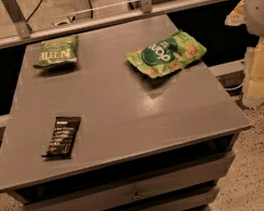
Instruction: Pick rxbar chocolate
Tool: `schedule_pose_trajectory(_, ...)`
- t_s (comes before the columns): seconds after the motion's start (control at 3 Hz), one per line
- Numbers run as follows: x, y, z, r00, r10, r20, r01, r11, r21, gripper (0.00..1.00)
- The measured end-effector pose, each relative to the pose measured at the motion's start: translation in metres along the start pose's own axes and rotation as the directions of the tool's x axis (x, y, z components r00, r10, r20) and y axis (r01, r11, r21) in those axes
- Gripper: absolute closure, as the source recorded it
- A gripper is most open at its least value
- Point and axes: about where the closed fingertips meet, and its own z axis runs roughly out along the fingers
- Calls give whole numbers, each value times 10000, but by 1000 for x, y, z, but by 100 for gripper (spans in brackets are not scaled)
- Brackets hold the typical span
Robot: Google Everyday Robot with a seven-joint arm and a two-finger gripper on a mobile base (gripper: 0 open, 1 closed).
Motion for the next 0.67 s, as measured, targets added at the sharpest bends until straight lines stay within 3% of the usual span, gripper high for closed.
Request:
schedule_pose_trajectory(0.33,0,0,0,10000,0,1,0,10000,2,0)
schedule_pose_trajectory(0.67,-50,2,31,9861,-965,1350,1059,9923,-645,0)
